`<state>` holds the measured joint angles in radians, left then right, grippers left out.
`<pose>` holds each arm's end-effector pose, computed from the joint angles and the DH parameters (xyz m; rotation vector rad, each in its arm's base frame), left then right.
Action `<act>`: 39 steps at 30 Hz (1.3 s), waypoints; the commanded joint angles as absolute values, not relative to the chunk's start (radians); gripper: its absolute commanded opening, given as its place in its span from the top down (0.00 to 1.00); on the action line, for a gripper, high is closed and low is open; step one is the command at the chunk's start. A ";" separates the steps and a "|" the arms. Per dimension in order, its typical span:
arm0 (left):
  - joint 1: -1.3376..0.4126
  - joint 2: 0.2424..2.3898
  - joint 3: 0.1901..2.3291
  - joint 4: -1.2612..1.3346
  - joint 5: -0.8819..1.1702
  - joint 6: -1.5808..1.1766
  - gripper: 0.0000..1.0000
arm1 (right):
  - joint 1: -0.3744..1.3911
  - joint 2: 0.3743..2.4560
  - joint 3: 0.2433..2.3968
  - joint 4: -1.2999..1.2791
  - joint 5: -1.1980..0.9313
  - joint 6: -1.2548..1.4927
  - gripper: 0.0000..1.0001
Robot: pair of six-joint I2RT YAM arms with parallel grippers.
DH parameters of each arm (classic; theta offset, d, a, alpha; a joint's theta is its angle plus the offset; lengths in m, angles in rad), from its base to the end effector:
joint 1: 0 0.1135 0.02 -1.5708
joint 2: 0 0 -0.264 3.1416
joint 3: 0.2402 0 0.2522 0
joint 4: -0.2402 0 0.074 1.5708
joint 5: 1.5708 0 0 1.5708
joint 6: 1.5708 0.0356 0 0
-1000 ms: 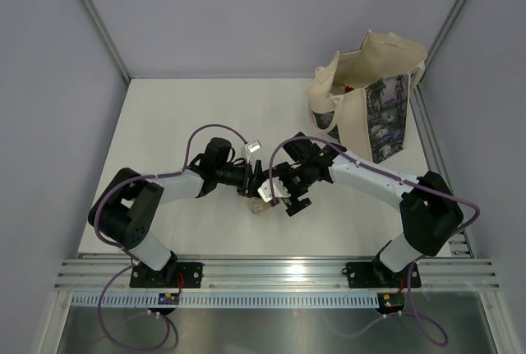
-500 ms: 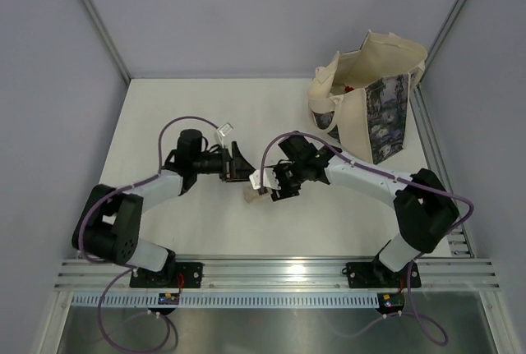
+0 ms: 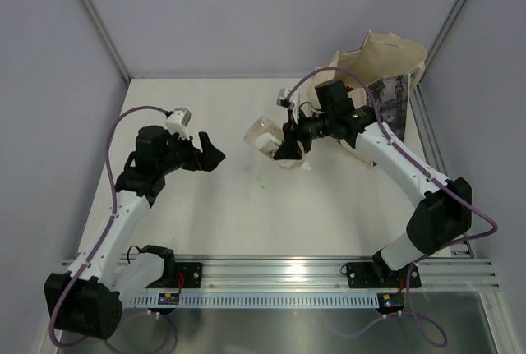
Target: Place the personal care products into the canvas bag
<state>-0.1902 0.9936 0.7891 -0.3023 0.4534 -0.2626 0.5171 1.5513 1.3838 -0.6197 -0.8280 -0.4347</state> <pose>0.2137 -0.0570 0.2923 0.2077 2.0963 -0.7450 0.2788 0.1887 0.3263 -1.3684 1.7797 1.0073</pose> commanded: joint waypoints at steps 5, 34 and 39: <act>-0.187 0.782 0.695 -0.359 0.218 -0.235 0.01 | 0.303 1.584 1.846 -0.428 -0.859 0.155 1.00; -0.187 0.623 0.580 -0.379 0.175 -0.285 0.01 | -0.173 1.813 1.944 -0.608 -0.986 -0.715 1.00; -0.187 0.637 0.575 -0.351 0.173 -0.293 0.01 | -0.189 1.734 1.812 -0.672 -0.882 -0.868 0.99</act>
<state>-0.1890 0.6411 0.5800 -0.4091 0.1947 -0.2863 -0.1799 1.8637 1.8668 -0.6426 -0.8600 -0.7189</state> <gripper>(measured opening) 0.984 0.568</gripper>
